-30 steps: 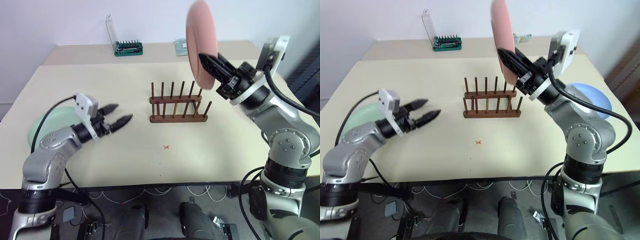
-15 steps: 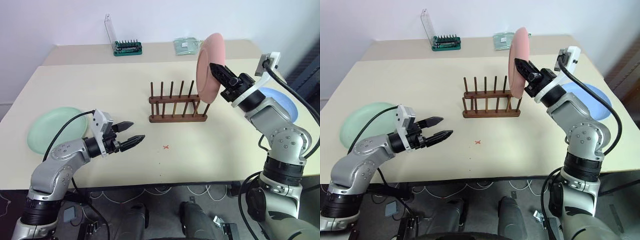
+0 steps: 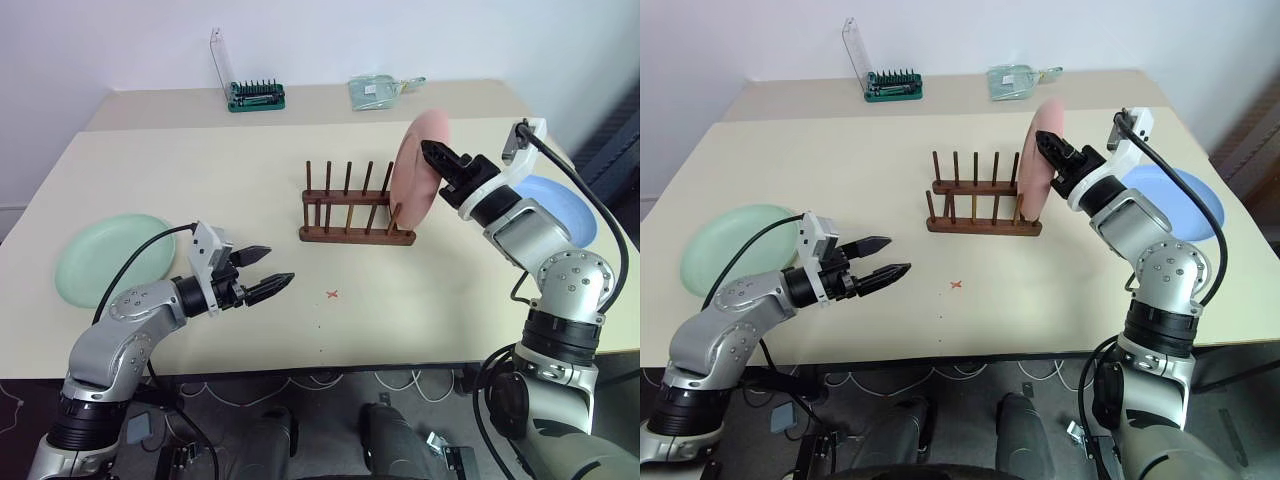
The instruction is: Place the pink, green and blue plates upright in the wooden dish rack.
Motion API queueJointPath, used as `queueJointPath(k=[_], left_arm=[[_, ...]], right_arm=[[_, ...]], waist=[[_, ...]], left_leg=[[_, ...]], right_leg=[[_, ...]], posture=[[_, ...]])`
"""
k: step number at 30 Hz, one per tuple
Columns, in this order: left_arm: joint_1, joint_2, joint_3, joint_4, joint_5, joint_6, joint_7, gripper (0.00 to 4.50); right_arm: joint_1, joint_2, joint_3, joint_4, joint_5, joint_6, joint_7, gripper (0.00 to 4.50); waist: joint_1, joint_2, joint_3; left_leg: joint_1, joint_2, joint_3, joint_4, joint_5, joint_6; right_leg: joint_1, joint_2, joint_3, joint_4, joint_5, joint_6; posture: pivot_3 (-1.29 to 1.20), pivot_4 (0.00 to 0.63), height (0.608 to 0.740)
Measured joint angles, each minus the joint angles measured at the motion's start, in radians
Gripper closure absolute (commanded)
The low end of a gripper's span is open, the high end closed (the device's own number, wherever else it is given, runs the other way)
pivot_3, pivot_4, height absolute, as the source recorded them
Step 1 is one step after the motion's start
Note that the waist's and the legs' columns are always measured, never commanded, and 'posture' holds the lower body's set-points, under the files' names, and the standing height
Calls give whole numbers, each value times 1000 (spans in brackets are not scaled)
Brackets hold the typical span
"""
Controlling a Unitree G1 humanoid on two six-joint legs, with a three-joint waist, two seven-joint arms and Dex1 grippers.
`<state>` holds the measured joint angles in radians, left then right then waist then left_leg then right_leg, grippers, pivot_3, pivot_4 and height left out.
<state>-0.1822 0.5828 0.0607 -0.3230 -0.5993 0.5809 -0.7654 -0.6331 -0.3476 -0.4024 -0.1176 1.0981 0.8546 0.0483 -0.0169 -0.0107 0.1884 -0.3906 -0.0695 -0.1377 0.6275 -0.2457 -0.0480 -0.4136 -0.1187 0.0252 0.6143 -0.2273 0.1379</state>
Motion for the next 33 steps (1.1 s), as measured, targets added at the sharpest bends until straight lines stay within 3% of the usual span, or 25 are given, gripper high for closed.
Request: queueJointPath(k=[1,8,10,15,18,21,25,29,33], left_arm=[[0,-3,0,0,0,0,2,581],[4,-23,19,20,18,-23,44,581],[-8,-45,69,64,20,-40,89,58],[-108,-73,278,211,24,-86,267,26],[-144,-37,373,321,100,-116,434,26],[-175,16,493,460,174,-141,607,26],[-128,68,597,513,198,-139,680,26],[-42,43,674,527,152,-21,705,26],[14,7,658,487,119,105,700,26]], right_arm=[[0,-3,2,-4,-16,-21,12,1437],[-5,-165,49,-70,-167,-140,187,1437],[-2,-234,74,-95,-244,-197,256,1374],[-5,-335,144,-185,-348,-278,412,1374],[-1,-412,275,-270,-462,-340,528,1374],[20,-418,381,-302,-545,-383,597,1374],[32,-389,420,-276,-603,-418,625,1374],[31,-368,422,-234,-624,-446,653,1374],[29,-347,425,-208,-641,-460,676,1374]], waist=[[0,0,0],[1,1,0],[2,1,0],[-5,0,0],[-4,0,0],[-3,-4,0],[8,-4,0],[6,-5,0],[5,-5,0]], left_leg=[[0,0,0,0,0,0],[0,0,0,0,0,0],[0,0,1,0,0,0],[0,1,1,0,0,1],[0,1,1,0,0,1],[0,1,1,0,0,1],[-1,-1,0,1,-1,1],[-1,-1,0,1,-1,0],[-1,-1,-1,1,-1,0]], right_leg=[[0,0,0,0,0,0],[0,0,0,0,0,0],[0,0,0,0,0,0],[0,0,0,0,0,1],[0,0,0,-1,0,1],[-1,0,0,0,0,1],[0,-1,0,-2,0,1],[0,-1,0,-1,0,1],[0,-1,-1,-1,0,1]], posture=[[0,150,740],[0,150,740],[0,150,740],[0,150,740],[0,150,740],[0,150,740],[0,150,740],[0,150,740],[0,150,740]])
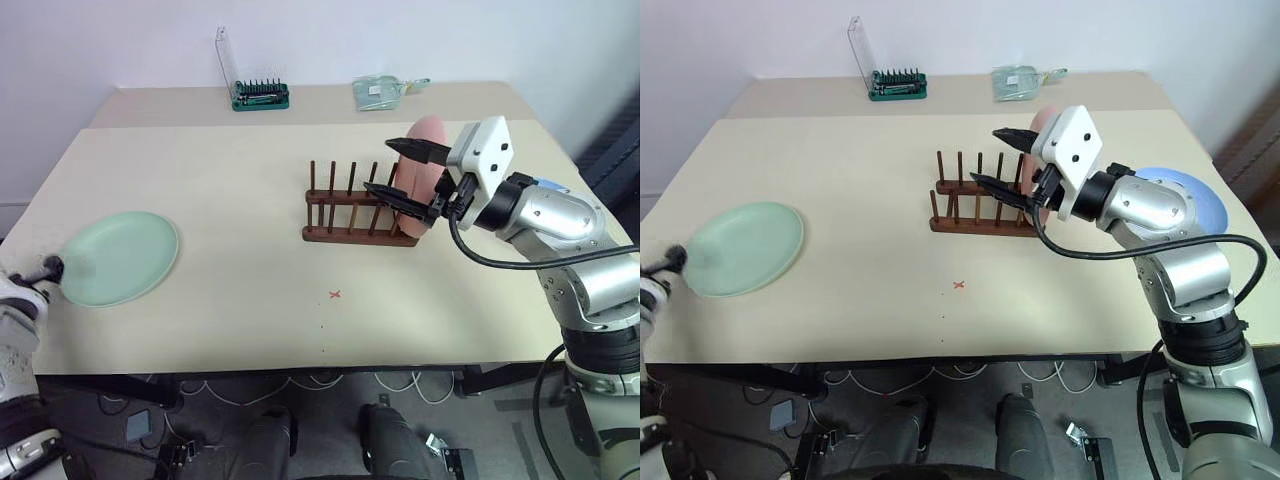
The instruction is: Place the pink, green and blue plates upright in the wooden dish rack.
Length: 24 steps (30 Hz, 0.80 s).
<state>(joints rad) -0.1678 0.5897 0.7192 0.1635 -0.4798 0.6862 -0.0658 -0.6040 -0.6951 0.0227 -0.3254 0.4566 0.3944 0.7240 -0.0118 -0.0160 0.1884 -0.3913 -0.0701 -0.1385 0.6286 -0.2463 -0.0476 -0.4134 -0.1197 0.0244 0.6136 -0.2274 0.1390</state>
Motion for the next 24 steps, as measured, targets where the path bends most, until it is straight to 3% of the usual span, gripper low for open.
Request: queueJointPath(k=[1,4,11,12,18,24], left_arm=[[5,-12,-2,-11,-4,27,5,26],[6,-29,-3,-33,-11,48,11,826],[-25,-47,2,-38,-22,42,9,4230],[-36,-47,2,-39,-25,33,5,4439],[-158,-97,-58,-73,-25,-59,2,4439],[-412,-148,-195,-205,0,-166,48,4439]], right_arm=[[-1,5,1,3,-3,-1,7,1374],[-2,14,1,6,-11,-9,18,1374],[-2,19,1,6,-34,-9,29,1374],[-2,19,2,5,-42,-9,29,1374],[-2,26,29,2,-112,-40,27,1374],[-51,96,194,22,-315,-159,-1,1374]], waist=[[0,0,0],[-1,0,0],[0,0,0],[0,0,0],[1,0,0],[-5,-5,1]], left_leg=[[0,0,0,0,0,0],[0,0,0,0,0,0],[0,0,0,0,0,0],[0,0,0,0,0,0],[0,0,0,0,0,0],[0,0,1,0,1,-2]], right_leg=[[0,0,0,0,0,0],[0,0,0,0,0,0],[0,0,0,0,0,0],[0,0,0,0,0,0],[0,0,0,0,0,0],[0,0,0,0,0,0]], posture=[[0,150,740],[0,150,740],[0,150,740],[0,150,740],[0,150,740],[0,150,740]])
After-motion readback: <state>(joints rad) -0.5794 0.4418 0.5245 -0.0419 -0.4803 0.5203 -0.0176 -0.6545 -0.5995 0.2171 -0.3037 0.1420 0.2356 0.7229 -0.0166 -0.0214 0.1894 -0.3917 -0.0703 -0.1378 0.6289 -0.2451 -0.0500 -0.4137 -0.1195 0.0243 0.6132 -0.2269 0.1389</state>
